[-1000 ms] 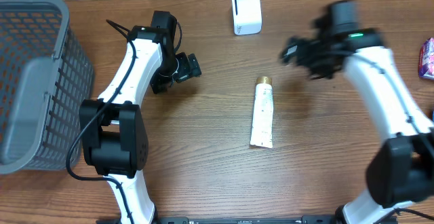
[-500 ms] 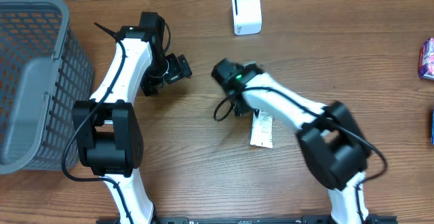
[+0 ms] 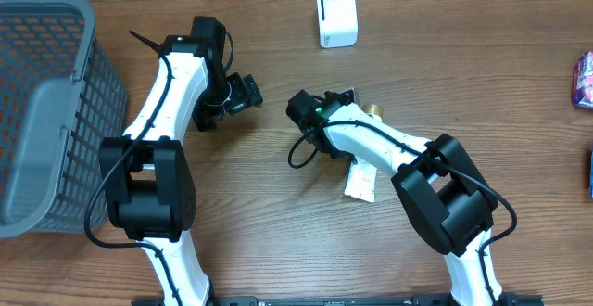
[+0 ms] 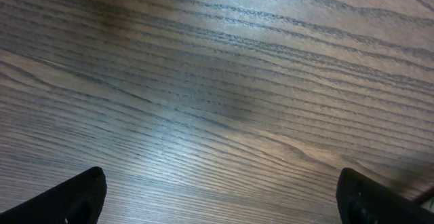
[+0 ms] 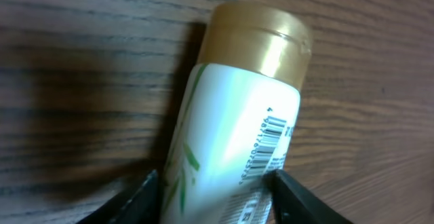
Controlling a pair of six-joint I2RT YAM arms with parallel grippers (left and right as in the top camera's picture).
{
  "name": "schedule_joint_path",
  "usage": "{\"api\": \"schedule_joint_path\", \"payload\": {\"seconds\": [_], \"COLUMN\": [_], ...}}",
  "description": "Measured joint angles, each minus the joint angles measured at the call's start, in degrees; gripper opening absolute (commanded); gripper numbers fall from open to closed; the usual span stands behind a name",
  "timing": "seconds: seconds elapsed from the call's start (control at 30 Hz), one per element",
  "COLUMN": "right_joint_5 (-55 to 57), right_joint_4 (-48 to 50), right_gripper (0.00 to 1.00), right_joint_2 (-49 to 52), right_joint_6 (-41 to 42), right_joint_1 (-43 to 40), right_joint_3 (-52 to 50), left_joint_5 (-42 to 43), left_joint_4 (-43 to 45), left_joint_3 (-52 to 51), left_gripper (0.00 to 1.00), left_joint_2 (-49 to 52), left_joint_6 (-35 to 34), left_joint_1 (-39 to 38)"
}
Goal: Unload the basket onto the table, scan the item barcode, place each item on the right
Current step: 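Reach the right gripper down to the white tube and grasp it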
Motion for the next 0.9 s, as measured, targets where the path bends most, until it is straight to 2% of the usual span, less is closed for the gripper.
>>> {"api": "schedule_joint_path", "payload": {"seconds": [0.43, 0.83, 0.9], "right_joint_5": [-2.69, -21.53, -24.72], "right_joint_4": [-3.04, -5.53, -5.75], "right_gripper": [0.04, 0.04, 0.14], "right_joint_2": [-0.02, 0.0, 0.0], "right_joint_6": [1.57, -1.38, -2.86], "right_joint_1": [-5.9, -13.81, -15.52], "right_joint_3": [2.75, 13.05, 13.05], "left_joint_5": [0.0, 0.0, 0.0], "left_joint_4": [0.0, -0.02, -0.02], "left_joint_3": [0.0, 0.0, 0.0], "left_gripper": [1.0, 1.0, 1.0], "left_joint_2": [0.0, 0.0, 0.0], "left_joint_6": [0.0, 0.0, 0.0], "left_joint_1": [0.0, 0.0, 0.0]}}
